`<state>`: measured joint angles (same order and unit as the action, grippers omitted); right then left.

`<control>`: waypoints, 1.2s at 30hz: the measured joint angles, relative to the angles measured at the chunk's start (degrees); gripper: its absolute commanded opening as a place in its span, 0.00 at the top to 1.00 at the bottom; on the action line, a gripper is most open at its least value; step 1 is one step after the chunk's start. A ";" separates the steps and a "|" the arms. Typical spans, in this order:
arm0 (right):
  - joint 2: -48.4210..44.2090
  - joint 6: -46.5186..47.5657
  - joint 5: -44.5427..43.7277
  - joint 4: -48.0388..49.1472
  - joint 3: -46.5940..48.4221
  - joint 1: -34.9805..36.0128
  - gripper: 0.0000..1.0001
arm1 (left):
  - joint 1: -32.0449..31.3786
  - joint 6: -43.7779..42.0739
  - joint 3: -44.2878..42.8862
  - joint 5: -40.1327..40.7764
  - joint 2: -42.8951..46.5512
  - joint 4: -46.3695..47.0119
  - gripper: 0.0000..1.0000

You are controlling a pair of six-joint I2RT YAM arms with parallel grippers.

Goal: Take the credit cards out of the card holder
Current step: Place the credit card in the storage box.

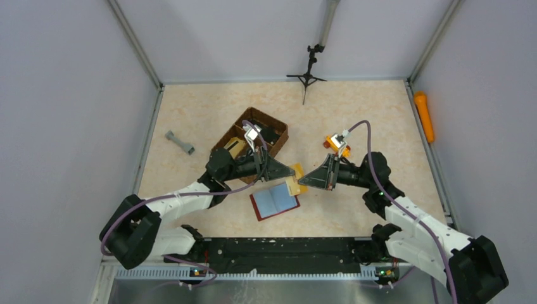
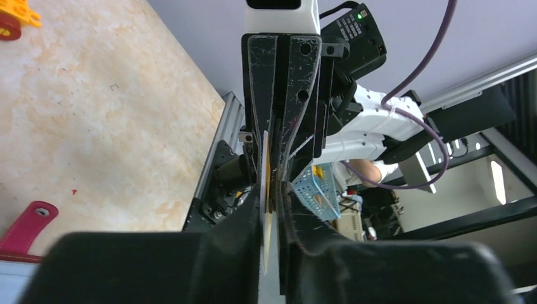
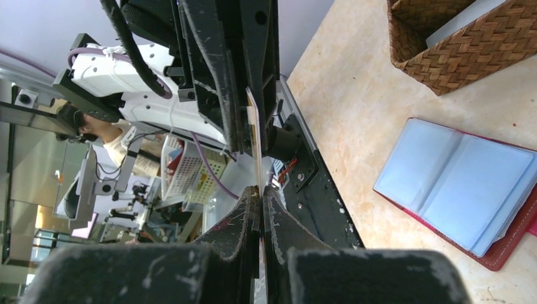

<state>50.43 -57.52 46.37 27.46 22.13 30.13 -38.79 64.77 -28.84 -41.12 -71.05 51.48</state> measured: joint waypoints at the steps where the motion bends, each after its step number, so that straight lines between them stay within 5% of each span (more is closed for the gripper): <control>1: 0.00 0.07 0.00 0.00 0.00 0.02 0.97 | 0.00 0.13 0.00 0.02 -0.09 -0.04 0.95; 5: 0.04 0.70 -0.07 -0.44 0.04 0.15 0.90 | 0.00 -0.83 -0.04 0.66 -0.09 -1.92 1.00; 9: 0.92 0.74 -0.33 -1.14 0.04 0.15 0.60 | -0.02 -1.64 -0.11 1.14 -0.07 -3.54 1.00; 12: 1.20 0.02 -0.13 -0.35 0.02 0.15 0.52 | -0.02 -1.86 -0.11 1.29 -0.07 -3.74 1.00; 20: 2.47 -3.08 1.33 4.74 0.02 0.15 0.54 | -0.04 -1.20 -0.11 0.72 -0.04 -1.64 1.00; 30: 2.47 6.71 -5.73 -10.69 3.21 2.16 0.30 | -0.04 -4.59 -3.93 4.63 0.04 -16.94 1.00; 32: 2.93 7.85 -6.47 -11.76 3.19 2.82 0.31 | -0.07 -4.92 -4.00 4.96 0.04 -18.69 1.00; 36: 5.55 9.11 -7.80 -12.22 3.19 4.76 0.48 | -0.07 -4.96 -4.00 5.05 0.00 -21.16 0.99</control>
<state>55.99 -48.40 38.57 15.25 25.32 34.89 -38.85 59.81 -32.84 -36.07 -71.05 30.33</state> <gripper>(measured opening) 0.637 0.012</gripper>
